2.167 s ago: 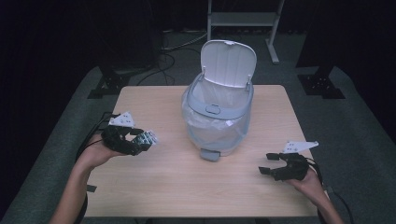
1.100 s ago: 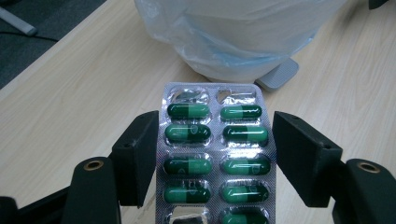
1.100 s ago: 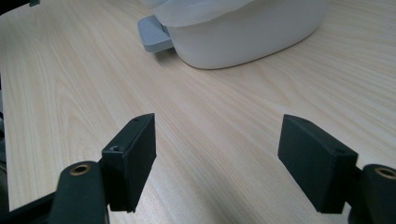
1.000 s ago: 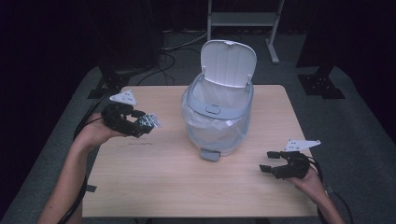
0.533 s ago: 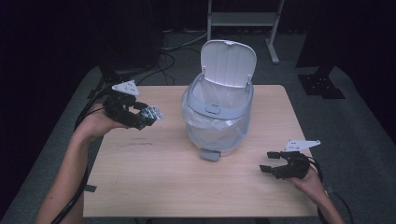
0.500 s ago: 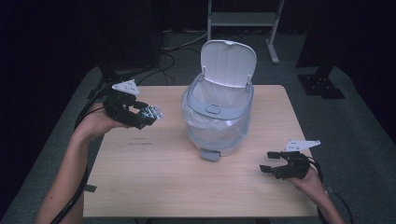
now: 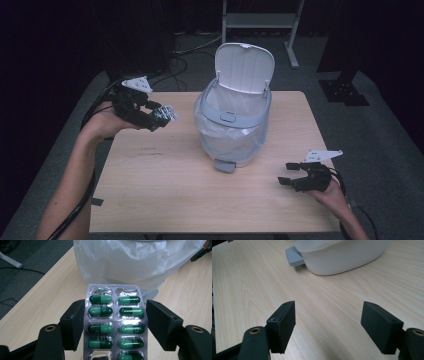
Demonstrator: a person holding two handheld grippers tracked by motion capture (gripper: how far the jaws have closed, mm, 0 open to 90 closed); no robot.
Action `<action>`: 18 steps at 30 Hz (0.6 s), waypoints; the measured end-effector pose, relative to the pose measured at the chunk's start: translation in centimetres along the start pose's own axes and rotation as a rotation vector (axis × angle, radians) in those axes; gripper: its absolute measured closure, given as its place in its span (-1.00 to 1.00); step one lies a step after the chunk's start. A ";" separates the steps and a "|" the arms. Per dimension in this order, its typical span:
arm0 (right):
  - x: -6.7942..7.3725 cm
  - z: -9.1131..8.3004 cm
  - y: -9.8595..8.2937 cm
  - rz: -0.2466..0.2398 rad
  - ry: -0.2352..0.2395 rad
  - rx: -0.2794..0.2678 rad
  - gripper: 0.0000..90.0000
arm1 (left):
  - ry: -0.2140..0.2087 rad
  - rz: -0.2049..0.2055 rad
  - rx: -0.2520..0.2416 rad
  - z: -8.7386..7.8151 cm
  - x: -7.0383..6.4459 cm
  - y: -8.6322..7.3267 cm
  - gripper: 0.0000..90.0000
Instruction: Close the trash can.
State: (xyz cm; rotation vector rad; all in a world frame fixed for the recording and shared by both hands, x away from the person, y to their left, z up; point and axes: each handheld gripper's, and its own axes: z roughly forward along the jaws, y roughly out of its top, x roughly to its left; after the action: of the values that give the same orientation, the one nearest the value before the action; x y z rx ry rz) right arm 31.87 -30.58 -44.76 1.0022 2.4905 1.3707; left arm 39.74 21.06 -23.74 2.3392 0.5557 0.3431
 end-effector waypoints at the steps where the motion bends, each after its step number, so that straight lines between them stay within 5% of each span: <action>1: 0.0 0.0 0.0 0.003 0.000 0.001 -0.41 | 0.001 0.000 -0.005 0.0 0.0 0.1 -0.26; 18: -0.1 0.0 0.1 0.000 0.001 -0.002 -0.41 | 0.004 0.020 -0.019 -0.4 0.2 2.2 -0.26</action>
State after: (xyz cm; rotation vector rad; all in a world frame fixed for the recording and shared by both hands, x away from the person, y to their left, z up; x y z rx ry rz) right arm 31.99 -30.64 -44.69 1.0014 2.4899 1.3740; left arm 40.37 19.96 -21.91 2.3273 0.5285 0.3611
